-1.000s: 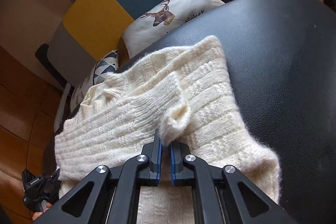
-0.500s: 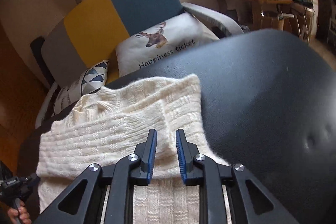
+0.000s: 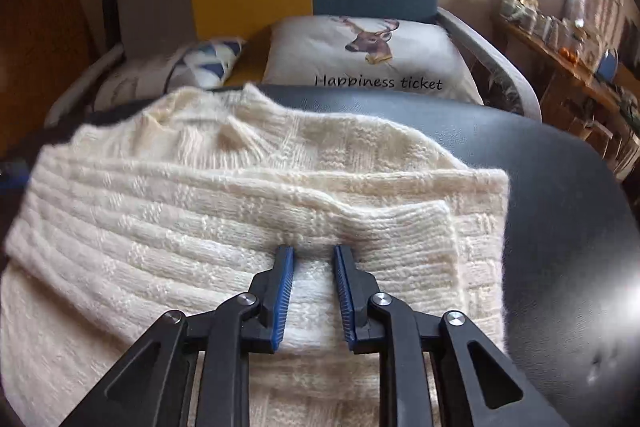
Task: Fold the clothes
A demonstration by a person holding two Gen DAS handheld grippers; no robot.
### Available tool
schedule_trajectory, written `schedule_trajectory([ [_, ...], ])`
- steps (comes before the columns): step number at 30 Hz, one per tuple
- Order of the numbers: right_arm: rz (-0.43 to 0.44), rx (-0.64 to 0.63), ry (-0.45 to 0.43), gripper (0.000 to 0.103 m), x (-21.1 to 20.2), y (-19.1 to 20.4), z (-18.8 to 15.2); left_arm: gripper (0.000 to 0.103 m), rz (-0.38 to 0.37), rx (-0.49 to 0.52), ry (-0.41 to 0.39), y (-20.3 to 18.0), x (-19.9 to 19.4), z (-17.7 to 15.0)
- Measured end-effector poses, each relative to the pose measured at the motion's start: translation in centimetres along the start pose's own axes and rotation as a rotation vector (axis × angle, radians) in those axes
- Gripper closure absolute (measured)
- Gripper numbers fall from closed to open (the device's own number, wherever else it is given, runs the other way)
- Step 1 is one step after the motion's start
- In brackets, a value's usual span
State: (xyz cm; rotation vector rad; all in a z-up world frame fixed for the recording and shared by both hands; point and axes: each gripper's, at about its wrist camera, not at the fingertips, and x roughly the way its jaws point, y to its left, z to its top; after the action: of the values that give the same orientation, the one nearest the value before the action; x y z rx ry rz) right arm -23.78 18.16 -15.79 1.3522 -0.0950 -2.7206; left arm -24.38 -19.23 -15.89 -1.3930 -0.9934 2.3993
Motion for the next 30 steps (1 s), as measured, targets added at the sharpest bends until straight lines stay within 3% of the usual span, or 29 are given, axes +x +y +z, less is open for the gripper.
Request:
schedule_trajectory([
  [1, 0.015, 0.028, -0.014, 0.083, -0.2, -0.6, -0.4, 0.09, 0.038, 0.007, 0.033, 0.2, 1.3, -0.2],
  [6, -0.001, 0.018, -0.034, 0.083, -0.9, -0.4, -0.9, 0.094, -0.07, -0.066, -0.019, 2.9, 0.9, -0.8],
  [9, -0.006, 0.011, -0.036, 0.083, -1.0, -0.2, -1.0, 0.094, -0.081, -0.082, -0.045, 2.7, -0.5, -0.2],
  [16, 0.015, 0.026, -0.037, 0.083, -0.7, -0.6, -0.8, 0.093, 0.024, -0.054, -0.096, 2.2, 0.6, 3.4],
  [18, 0.017, 0.026, -0.038, 0.083, -0.7, -0.6, -0.8, 0.096, 0.069, -0.038, -0.058, 2.4, 2.5, 3.7],
  [22, 0.026, 0.036, -0.042, 0.083, -0.7, -0.7, -0.9, 0.097, 0.142, 0.003, -0.067, 1.0, 2.1, 3.6],
  [24, 0.022, 0.032, -0.042, 0.083, -0.7, -0.6, -0.9, 0.092, 0.128, 0.004, -0.087, 0.1, 0.6, 2.8],
  [28, 0.027, 0.024, -0.026, 0.082, -1.2, -0.4, -0.5, 0.072, 0.041, 0.102, -0.119, -2.6, -2.1, -0.6],
  [30, 0.032, 0.026, -0.037, 0.082, -2.4, -0.1, -0.5, 0.071, 0.051, 0.192, -0.118, -4.1, -2.5, -2.7],
])
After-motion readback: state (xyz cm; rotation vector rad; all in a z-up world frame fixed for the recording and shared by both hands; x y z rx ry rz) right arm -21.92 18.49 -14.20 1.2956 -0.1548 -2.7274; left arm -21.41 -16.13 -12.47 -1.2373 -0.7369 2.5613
